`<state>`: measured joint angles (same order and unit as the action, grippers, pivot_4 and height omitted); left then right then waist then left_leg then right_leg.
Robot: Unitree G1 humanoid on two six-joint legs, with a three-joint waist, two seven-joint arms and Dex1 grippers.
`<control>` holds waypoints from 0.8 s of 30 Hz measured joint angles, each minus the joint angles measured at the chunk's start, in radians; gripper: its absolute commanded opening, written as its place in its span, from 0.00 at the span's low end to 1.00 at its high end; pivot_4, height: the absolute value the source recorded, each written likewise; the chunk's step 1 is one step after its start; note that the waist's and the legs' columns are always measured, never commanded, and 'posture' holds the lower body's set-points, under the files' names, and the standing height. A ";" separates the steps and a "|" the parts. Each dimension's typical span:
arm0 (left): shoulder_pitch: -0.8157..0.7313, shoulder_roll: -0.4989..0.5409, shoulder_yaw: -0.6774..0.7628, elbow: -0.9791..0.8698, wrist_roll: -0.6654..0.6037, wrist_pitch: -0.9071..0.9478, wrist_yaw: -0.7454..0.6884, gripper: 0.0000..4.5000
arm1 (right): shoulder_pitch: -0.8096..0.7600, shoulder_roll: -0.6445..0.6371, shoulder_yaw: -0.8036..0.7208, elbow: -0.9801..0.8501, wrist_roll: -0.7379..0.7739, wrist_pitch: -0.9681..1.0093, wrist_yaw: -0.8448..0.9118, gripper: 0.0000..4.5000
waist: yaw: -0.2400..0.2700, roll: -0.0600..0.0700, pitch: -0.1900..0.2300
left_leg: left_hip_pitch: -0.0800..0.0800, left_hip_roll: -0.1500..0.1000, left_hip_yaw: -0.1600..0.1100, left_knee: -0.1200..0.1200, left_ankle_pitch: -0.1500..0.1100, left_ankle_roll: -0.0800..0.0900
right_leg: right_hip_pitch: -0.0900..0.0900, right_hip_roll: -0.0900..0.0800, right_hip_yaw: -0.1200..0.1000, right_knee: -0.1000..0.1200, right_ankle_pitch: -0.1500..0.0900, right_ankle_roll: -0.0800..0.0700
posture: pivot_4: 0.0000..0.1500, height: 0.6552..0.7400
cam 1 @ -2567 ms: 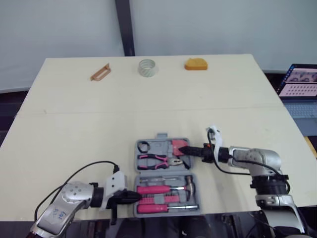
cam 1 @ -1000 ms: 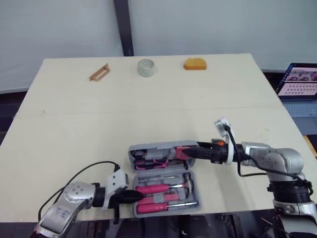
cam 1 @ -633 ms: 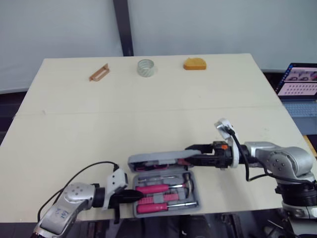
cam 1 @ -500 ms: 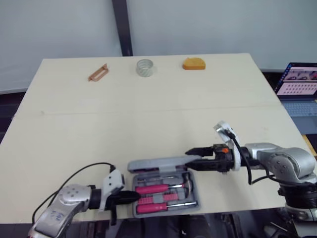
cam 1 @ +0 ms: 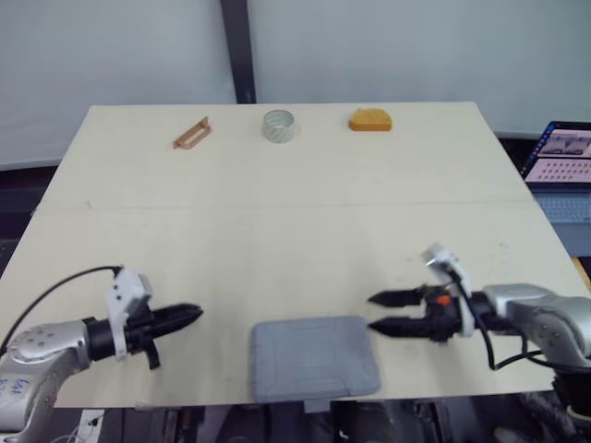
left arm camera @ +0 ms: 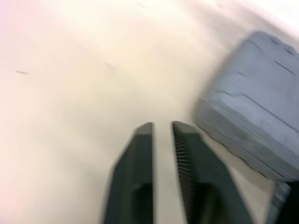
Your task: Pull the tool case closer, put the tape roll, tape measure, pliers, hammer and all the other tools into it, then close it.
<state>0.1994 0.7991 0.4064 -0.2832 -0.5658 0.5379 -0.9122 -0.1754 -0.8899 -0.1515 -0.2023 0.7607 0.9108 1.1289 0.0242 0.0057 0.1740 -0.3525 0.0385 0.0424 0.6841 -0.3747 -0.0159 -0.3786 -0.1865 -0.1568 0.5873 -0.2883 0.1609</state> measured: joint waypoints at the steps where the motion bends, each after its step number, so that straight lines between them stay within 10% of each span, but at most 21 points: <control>1: 0.000 0.000 0.024 0.024 -0.004 -0.003 0.003 0.64 | 0.025 -0.014 -0.026 0.029 -0.028 -0.040 0.001 1.00 | 0.000 0.000 0.000 | 0.000 0.000 0.000 0.000 0.000 0.000 | 0.000 0.000 0.000 0.000 0.000 0.000 | 1.00 1.00; 5: 0.007 0.003 0.087 0.119 -0.001 -0.028 -0.008 0.99 | 0.104 -0.026 -0.079 0.120 -0.101 -0.163 0.007 1.00 | -0.001 -0.001 0.000 | 0.000 0.000 0.002 0.000 0.000 0.000 | 0.000 0.000 0.000 0.000 0.000 0.000 | 1.00 1.00; 24: 0.010 0.063 0.125 0.336 0.113 -0.191 -0.057 0.99 | 0.181 -0.057 -0.140 0.424 -0.256 -0.449 0.091 1.00 | -0.004 0.000 0.000 | 0.001 0.001 0.003 0.000 0.000 0.000 | 0.000 0.000 0.001 0.000 0.000 0.000 | 1.00 1.00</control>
<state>0.2092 0.8620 0.5319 0.0529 -0.4524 0.3465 -0.9690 0.0058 -0.9467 -0.2916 0.2216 0.5051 0.4621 1.2198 0.0204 0.0052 0.1743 -0.3512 0.0395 0.0456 0.6842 -0.3747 -0.0160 -0.3789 -0.1861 -0.1558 0.5877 -0.2883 0.1609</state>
